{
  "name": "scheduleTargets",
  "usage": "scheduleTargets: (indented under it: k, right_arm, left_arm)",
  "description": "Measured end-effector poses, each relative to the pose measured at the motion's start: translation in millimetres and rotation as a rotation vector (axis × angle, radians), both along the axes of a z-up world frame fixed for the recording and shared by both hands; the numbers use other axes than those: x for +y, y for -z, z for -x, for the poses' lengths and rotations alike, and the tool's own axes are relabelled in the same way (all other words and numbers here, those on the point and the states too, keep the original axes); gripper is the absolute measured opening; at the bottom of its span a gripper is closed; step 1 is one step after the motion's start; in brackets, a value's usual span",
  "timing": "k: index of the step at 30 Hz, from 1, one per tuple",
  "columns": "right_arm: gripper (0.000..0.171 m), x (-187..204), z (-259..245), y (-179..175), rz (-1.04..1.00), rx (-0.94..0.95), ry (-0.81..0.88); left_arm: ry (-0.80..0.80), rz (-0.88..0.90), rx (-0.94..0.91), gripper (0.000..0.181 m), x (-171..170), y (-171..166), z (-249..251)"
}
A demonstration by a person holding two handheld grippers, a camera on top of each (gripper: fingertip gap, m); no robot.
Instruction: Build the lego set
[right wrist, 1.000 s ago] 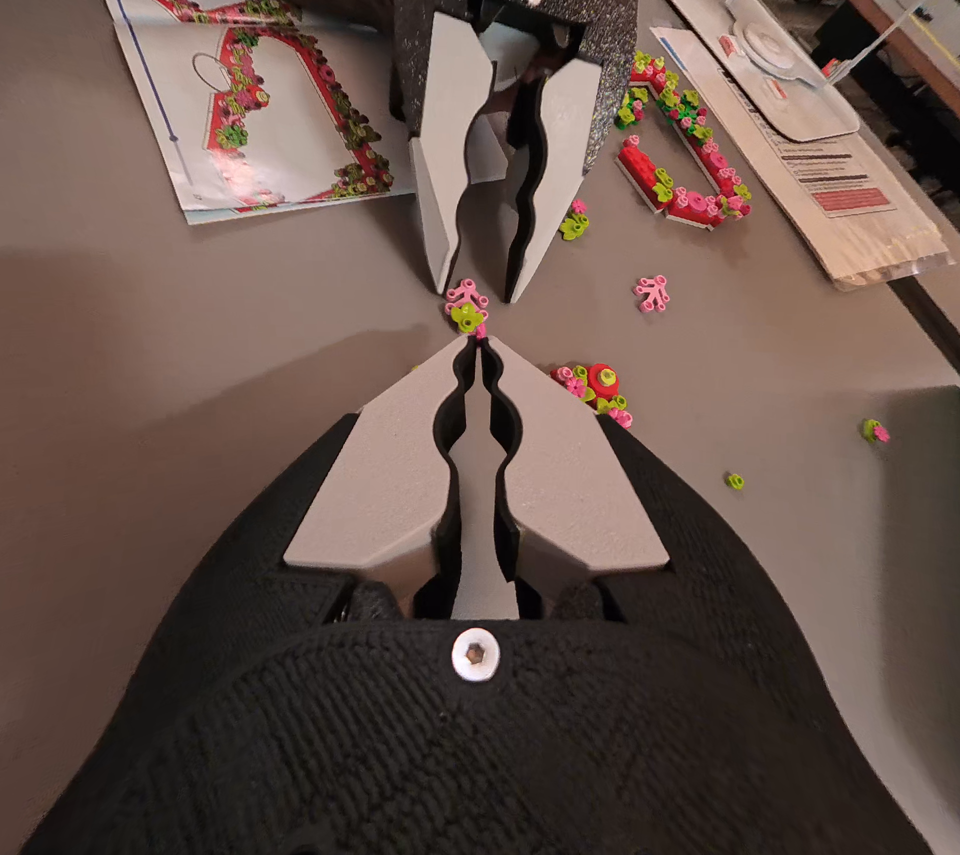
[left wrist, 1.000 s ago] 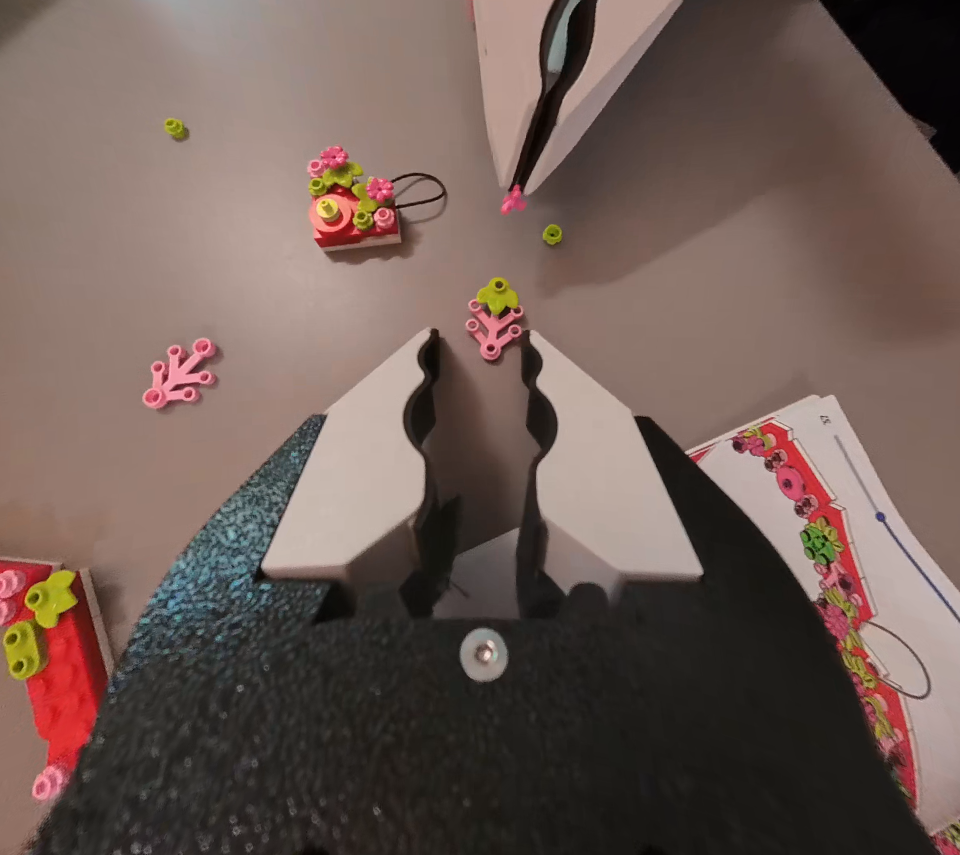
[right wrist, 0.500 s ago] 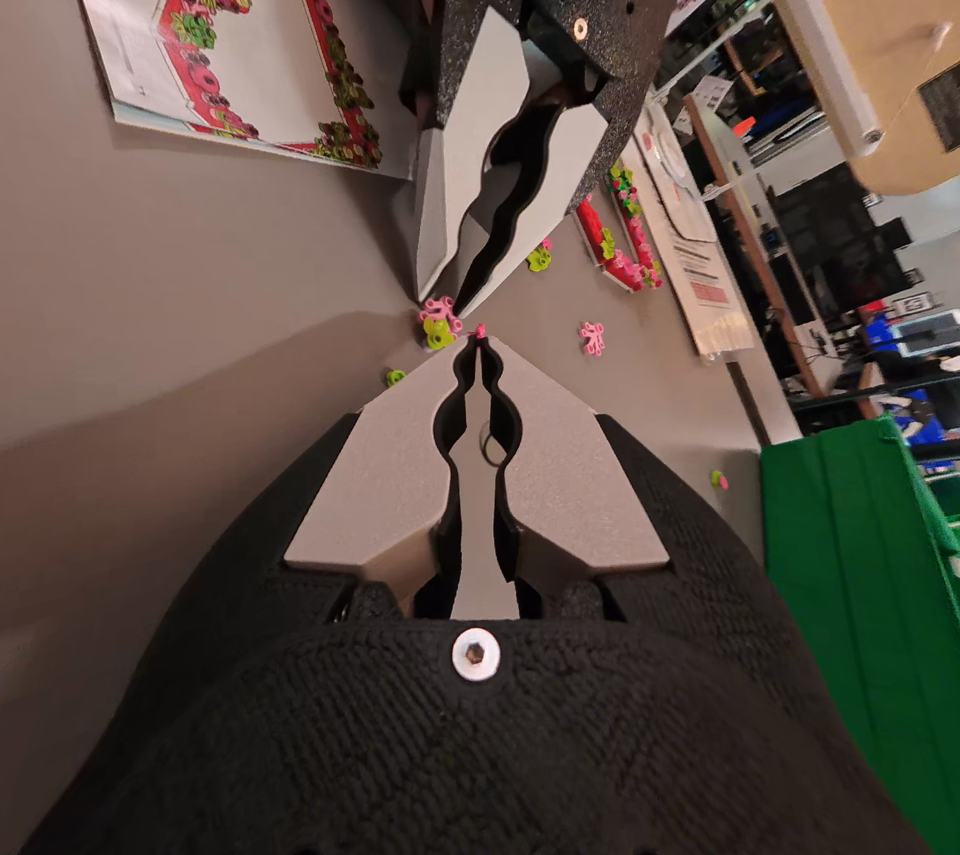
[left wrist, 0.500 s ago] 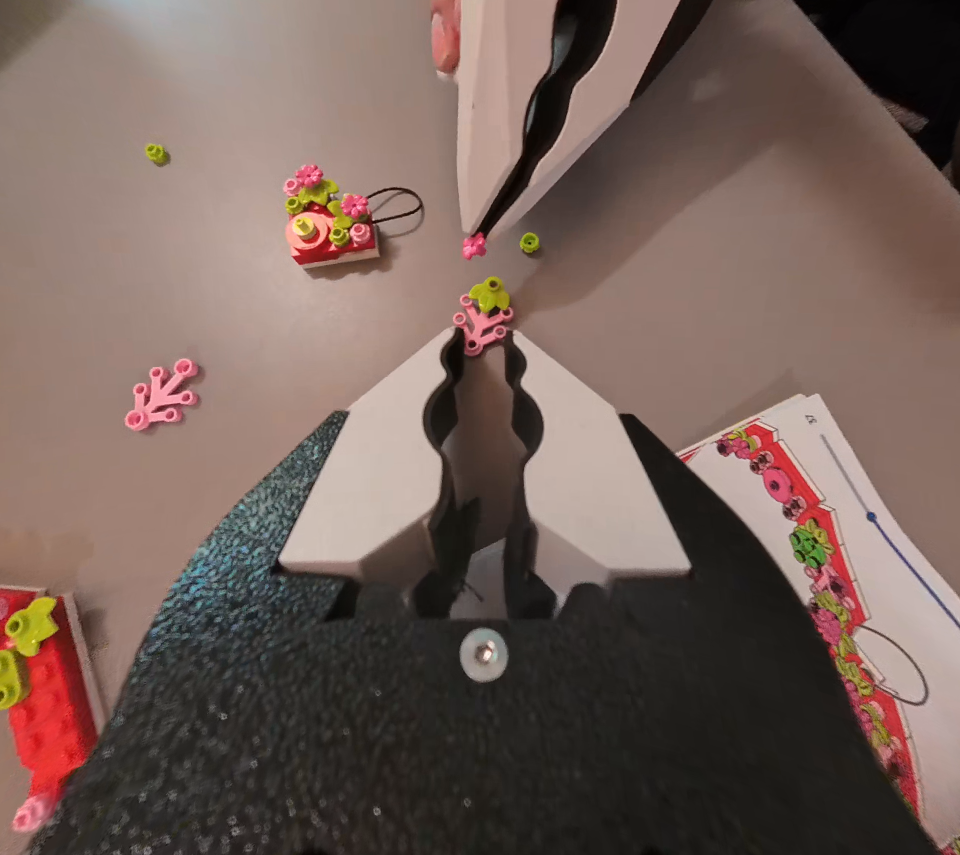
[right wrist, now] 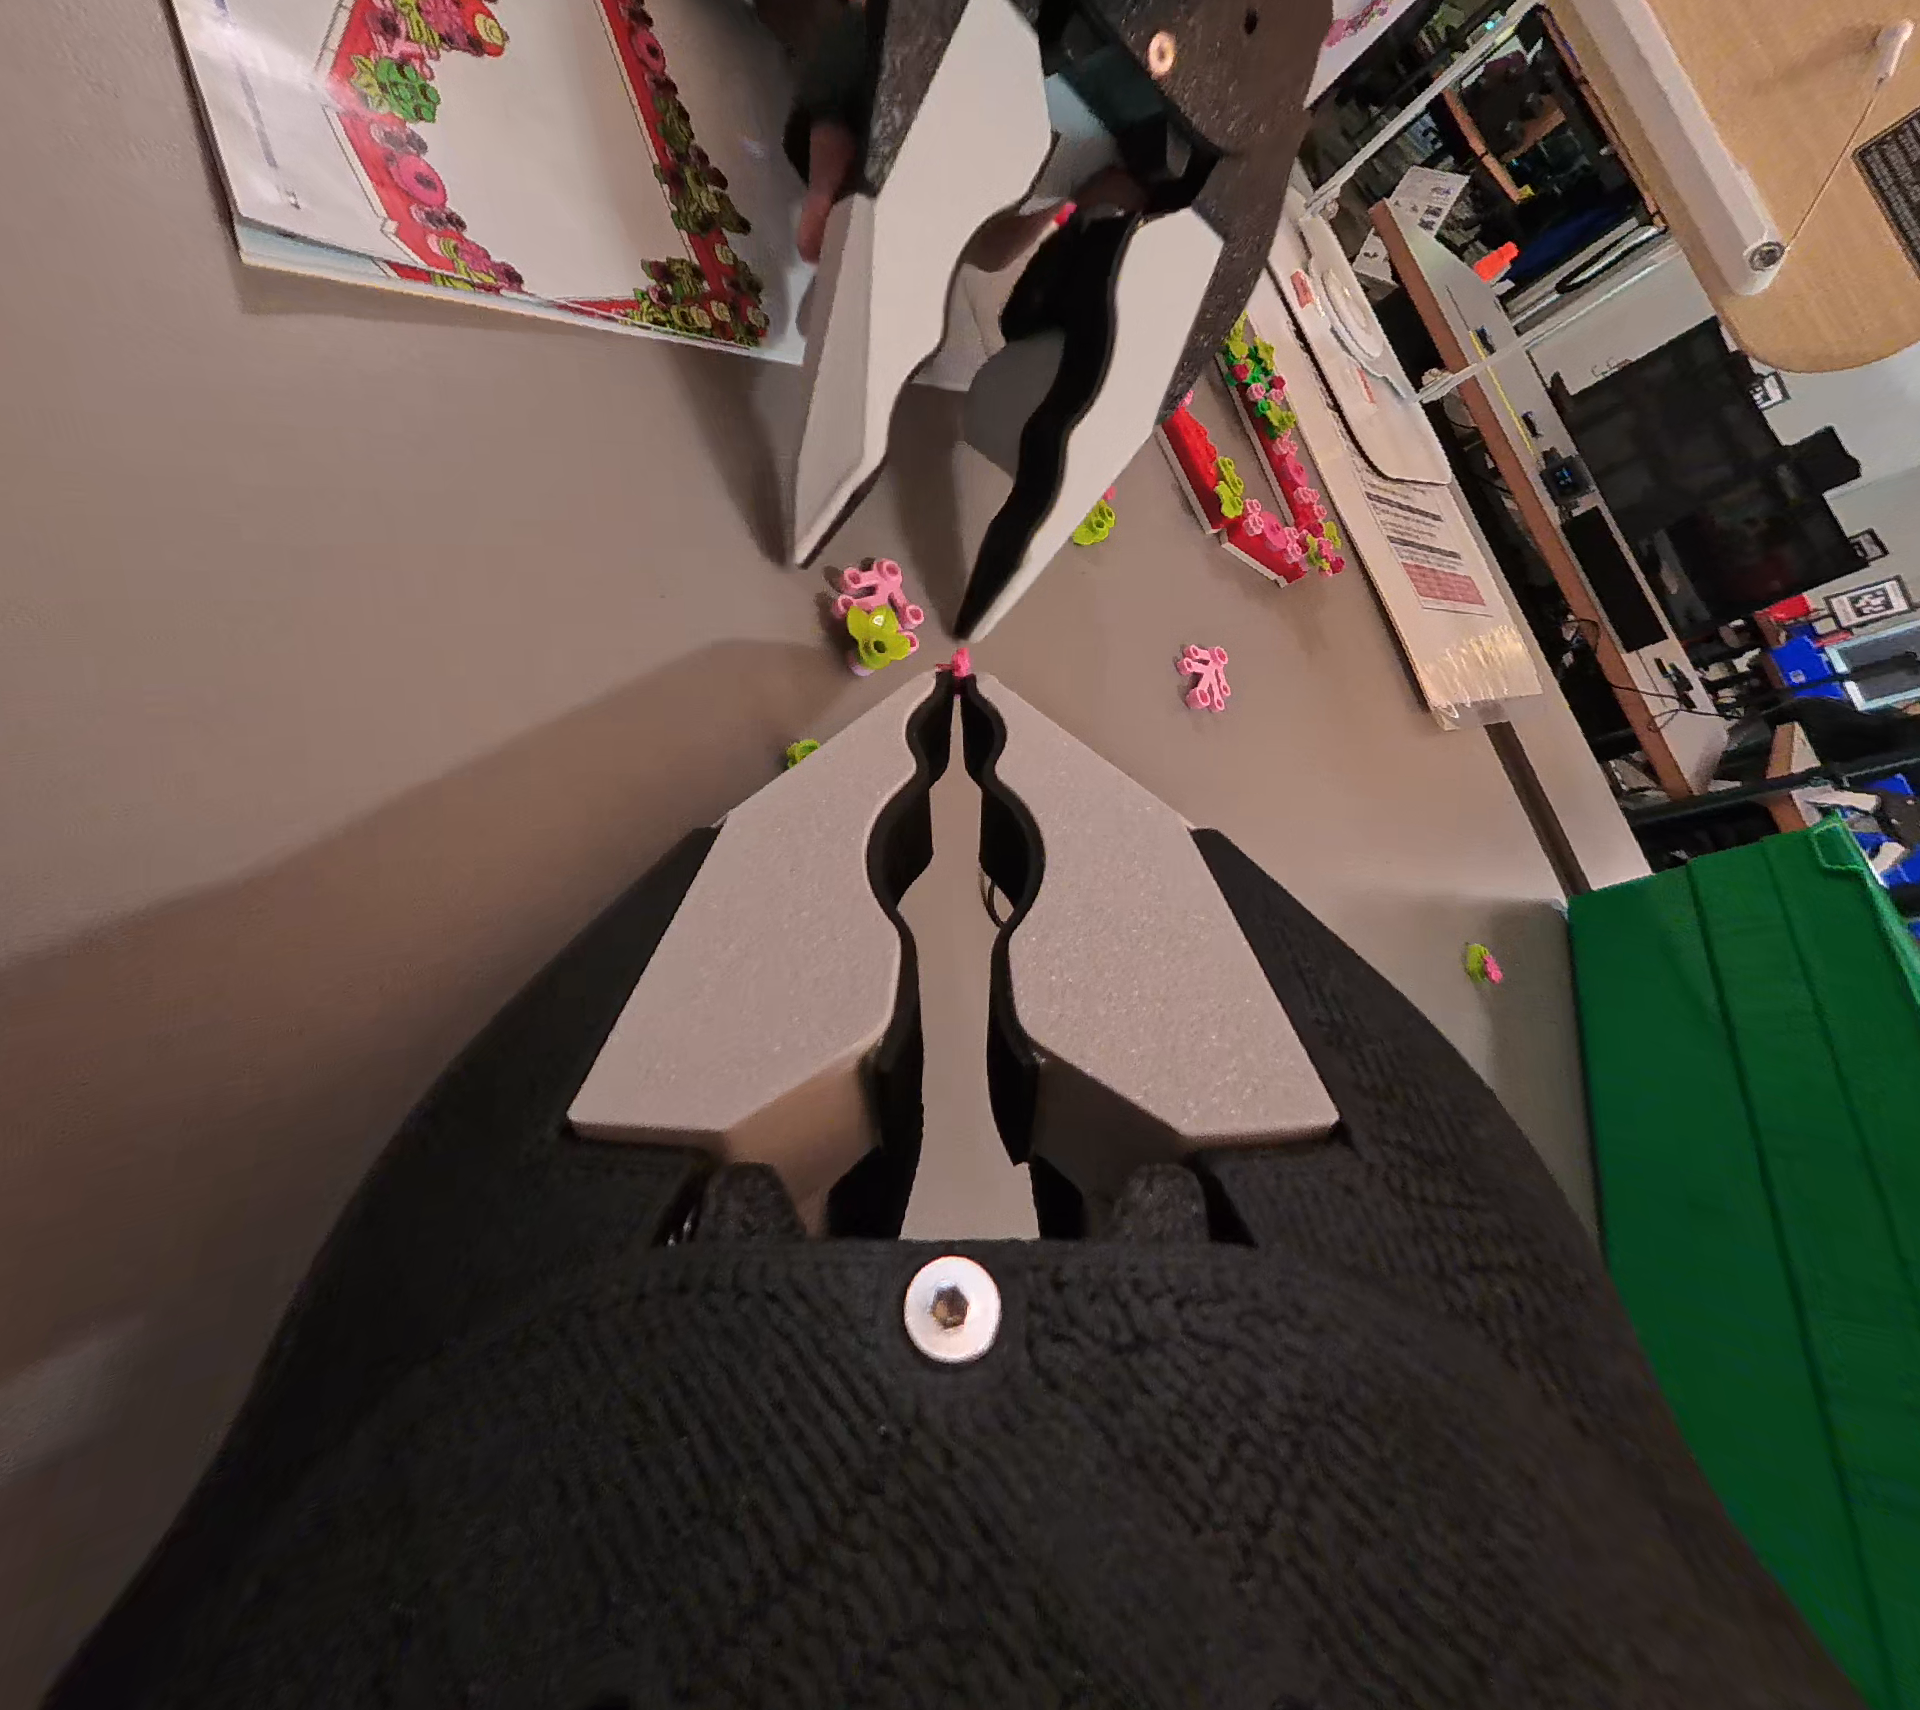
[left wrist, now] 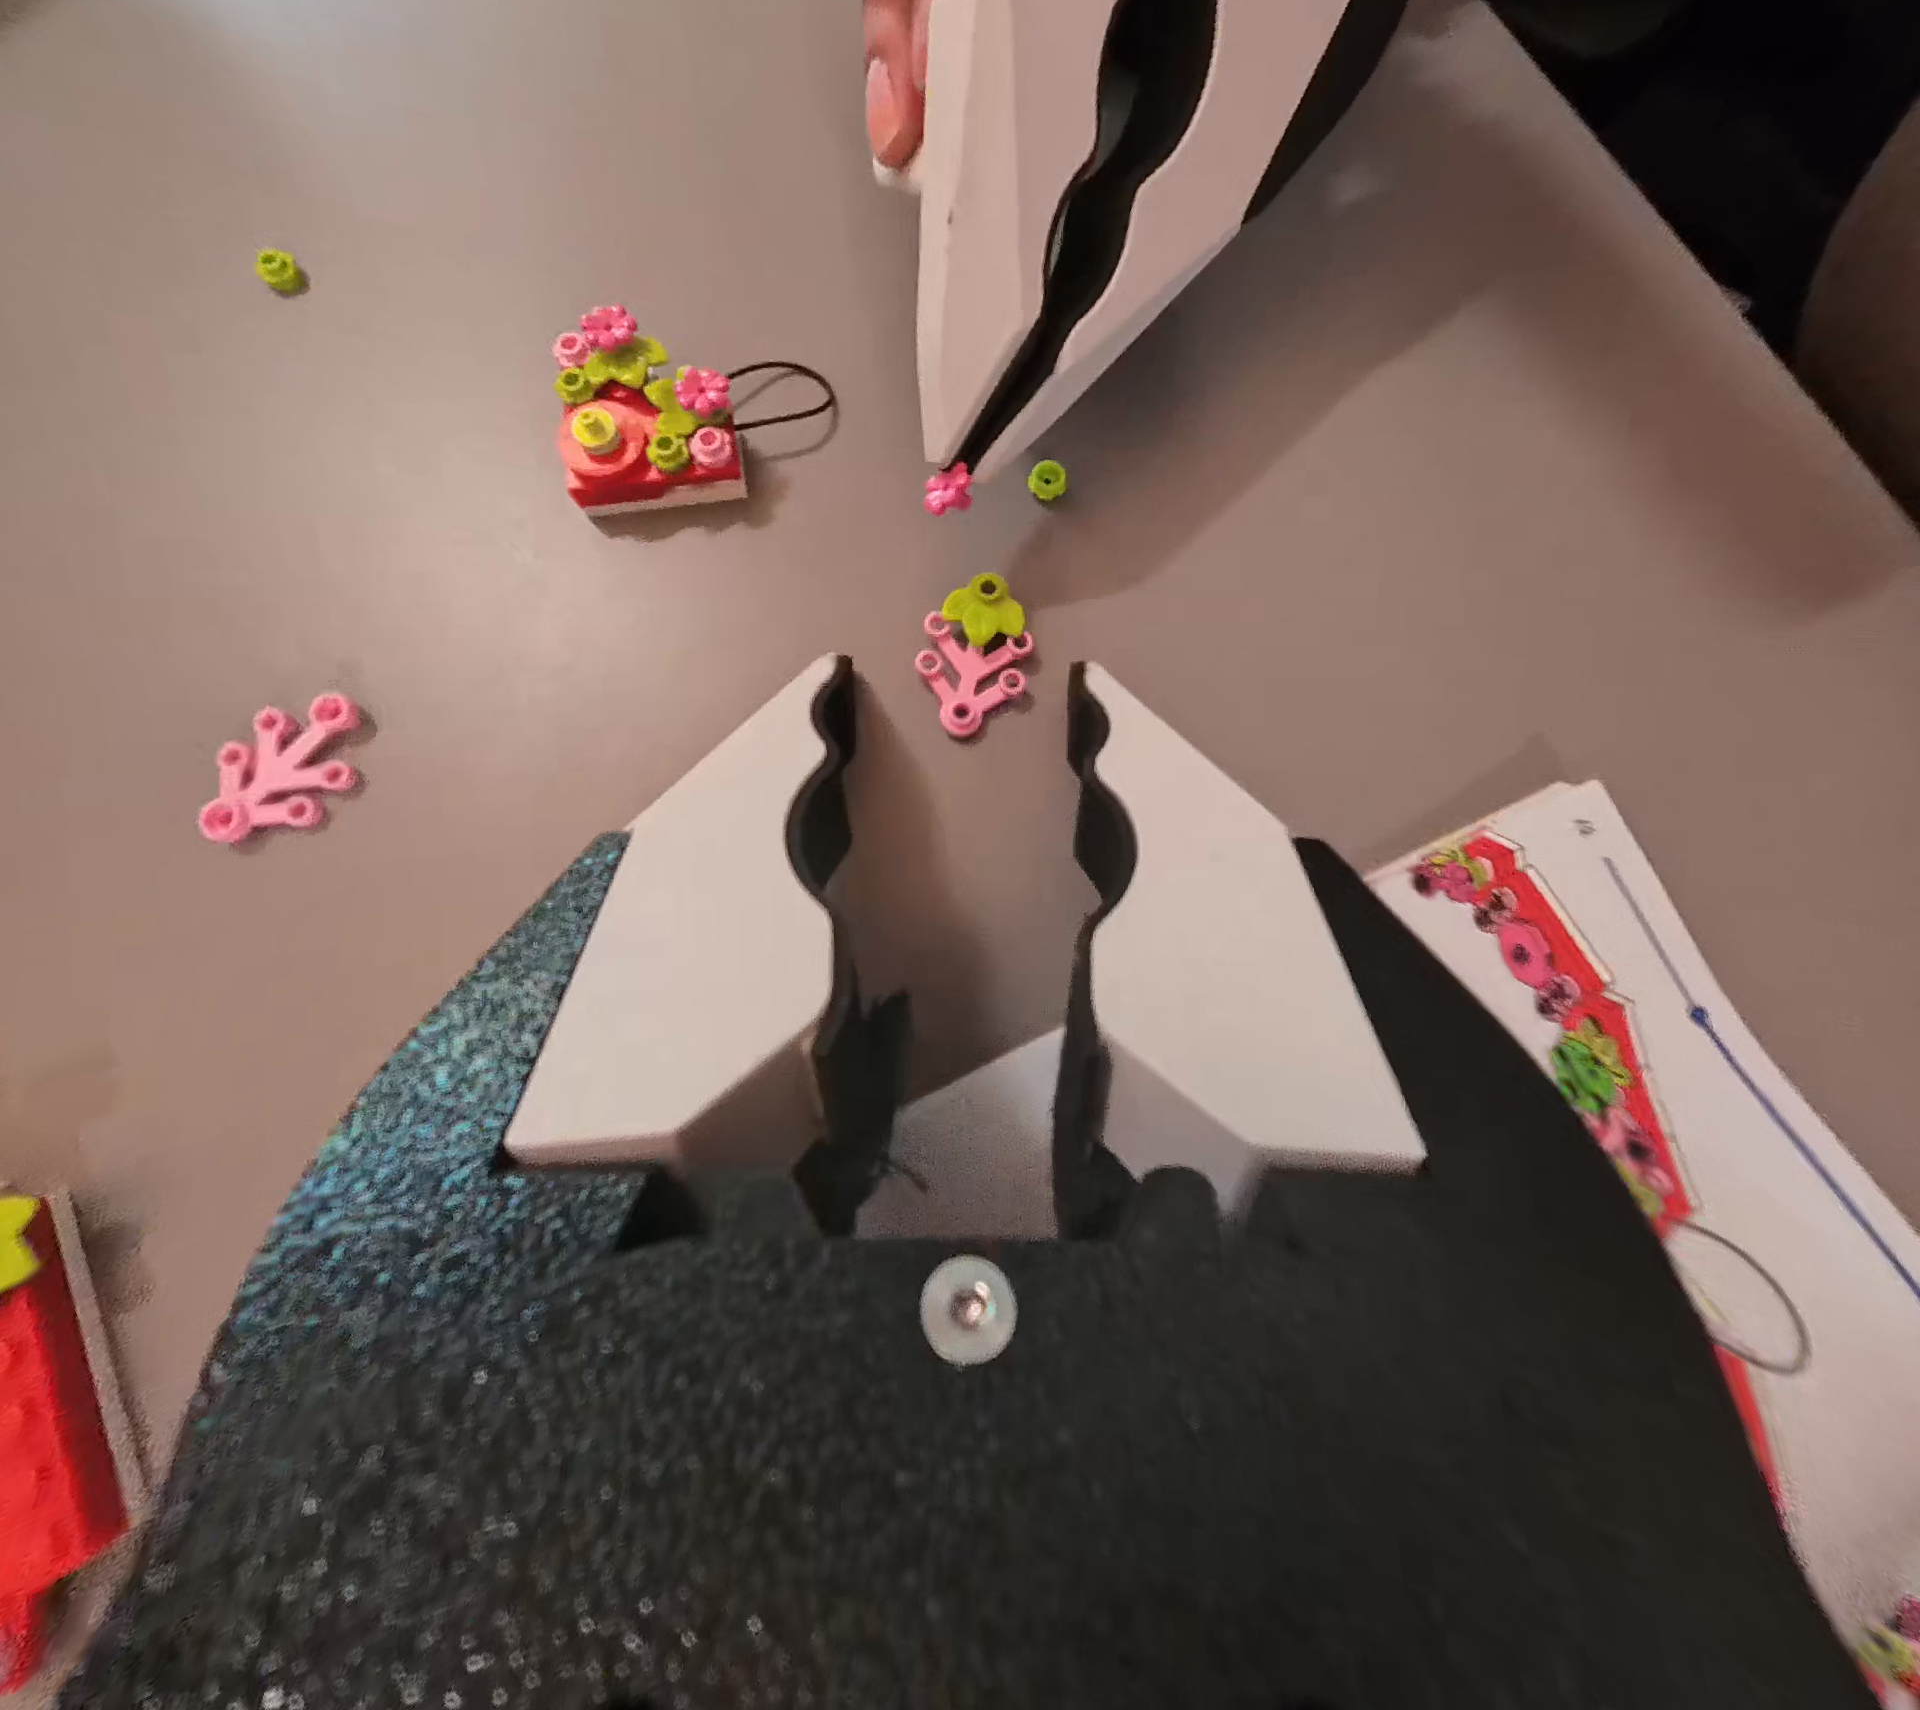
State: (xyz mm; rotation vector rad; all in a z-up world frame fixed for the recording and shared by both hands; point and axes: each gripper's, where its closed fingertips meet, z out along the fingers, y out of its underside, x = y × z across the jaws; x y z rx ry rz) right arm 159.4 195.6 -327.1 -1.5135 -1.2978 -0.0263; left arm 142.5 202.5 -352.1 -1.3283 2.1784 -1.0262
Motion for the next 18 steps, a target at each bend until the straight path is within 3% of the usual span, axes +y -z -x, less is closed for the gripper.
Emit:
scheduleTargets:
  k: [6, 9, 18]
  right_arm:
    - [0.0, -1.8, 3.4, -2.4, -0.002, 0.016, -0.016]
    - [0.0, -1.8, 4.8, -1.4, -0.01, -0.001, -0.019]
    - [0.0, -1.7, 9.2, 1.7, -0.09, -0.112, -0.038]
  left_arm:
    - [0.029, -0.024, -0.025, 0.034, -3.1, 0.5, -4.0]
    - [0.035, -0.024, -0.025, 0.021, -4.4, 0.6, -4.1]
    - [0.02, 0.063, 0.04, 0.019, -7.8, -0.4, 0.4]
